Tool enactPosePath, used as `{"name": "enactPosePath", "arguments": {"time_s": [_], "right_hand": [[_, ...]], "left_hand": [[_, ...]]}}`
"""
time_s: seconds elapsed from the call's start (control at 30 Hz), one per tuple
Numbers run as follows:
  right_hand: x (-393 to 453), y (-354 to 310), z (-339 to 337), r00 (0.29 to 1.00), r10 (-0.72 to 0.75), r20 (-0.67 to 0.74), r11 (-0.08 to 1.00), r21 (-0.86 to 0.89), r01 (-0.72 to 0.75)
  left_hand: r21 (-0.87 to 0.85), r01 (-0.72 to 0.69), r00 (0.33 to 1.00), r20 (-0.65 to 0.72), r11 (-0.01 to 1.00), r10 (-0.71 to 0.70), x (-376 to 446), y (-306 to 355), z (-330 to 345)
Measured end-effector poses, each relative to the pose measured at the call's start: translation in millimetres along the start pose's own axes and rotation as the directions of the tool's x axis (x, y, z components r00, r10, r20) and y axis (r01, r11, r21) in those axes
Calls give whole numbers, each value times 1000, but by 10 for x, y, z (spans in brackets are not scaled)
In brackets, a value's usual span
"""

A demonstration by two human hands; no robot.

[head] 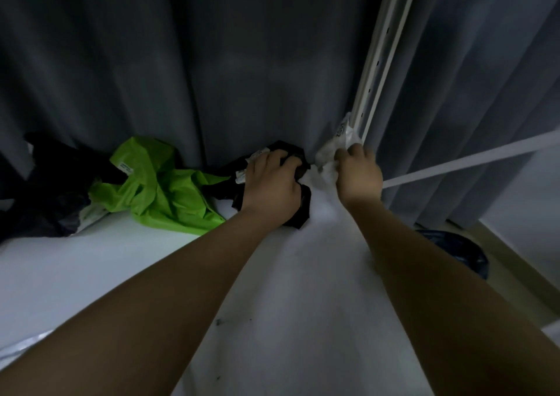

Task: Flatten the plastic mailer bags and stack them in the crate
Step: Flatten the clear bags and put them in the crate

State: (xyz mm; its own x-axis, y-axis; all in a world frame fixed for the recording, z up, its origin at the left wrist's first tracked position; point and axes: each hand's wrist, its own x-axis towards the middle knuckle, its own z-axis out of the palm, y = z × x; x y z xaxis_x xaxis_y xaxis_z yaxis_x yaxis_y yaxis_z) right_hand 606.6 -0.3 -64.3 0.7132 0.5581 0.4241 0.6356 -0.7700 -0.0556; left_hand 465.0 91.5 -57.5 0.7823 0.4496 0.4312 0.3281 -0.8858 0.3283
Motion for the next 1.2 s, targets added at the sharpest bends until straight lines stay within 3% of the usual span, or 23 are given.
{"name": "enactPosePath", "arguments": {"time_s": [0.1, 0.2, 0.33, 0.53, 0.63, 0.7, 0.83, 0.9, 0.97, 1.1, 1.2], "right_hand": [[-89, -11, -274, 980, -45, -191, 975, 207, 86], [-243, -116, -579, 968, -63, -244, 807, 558, 193], [-668, -415, -1055, 968, -197, -158, 592, 768, 246], [-1378, -915, -1593, 897, -431, 97, 442, 889, 116], [-1742, -1195, -1825, 845, -503, 180, 372, 928, 23], [-1965, -1373, -1899, 835, -501, 228, 320, 945, -66], [-2300, -1698, -1811, 828, -432, 358, 209, 933, -294], [-2468, -1903, -1689, 821, -343, 455, 172, 890, -422], [-2628, -2099, -1594, 771, -271, 576, 112, 815, -569], [-2807, -2256, -1388, 646, -317, 695, -80, 659, -748], [-2858, -2346, -1216, 604, -386, 698, 14, 659, -752]], "left_hand": [[-43, 26, 998, -48, 999, -28, -90, 101, -191], [-141, 56, 993, -99, 988, -70, -190, 151, -429], [-277, 127, 968, -176, 953, -180, -511, 89, -976], [-525, 428, 883, 69, 736, -465, -1178, -154, -1852], [-575, 543, 831, 262, 612, -491, -1648, -394, -2175], [-598, 638, 755, 361, 485, -547, -1989, -556, -2344], [-637, 713, 650, 444, 293, -616, -2395, -827, -2419], [-631, 733, 612, 447, 255, -653, -2590, -910, -2422], [-619, 755, 569, 454, 217, -686, -2744, -1045, -2371], [-601, 774, 528, 440, 199, -726, -2942, -1209, -2236], [-601, 773, 531, 440, 203, -724, -3026, -1290, -2157]]}}
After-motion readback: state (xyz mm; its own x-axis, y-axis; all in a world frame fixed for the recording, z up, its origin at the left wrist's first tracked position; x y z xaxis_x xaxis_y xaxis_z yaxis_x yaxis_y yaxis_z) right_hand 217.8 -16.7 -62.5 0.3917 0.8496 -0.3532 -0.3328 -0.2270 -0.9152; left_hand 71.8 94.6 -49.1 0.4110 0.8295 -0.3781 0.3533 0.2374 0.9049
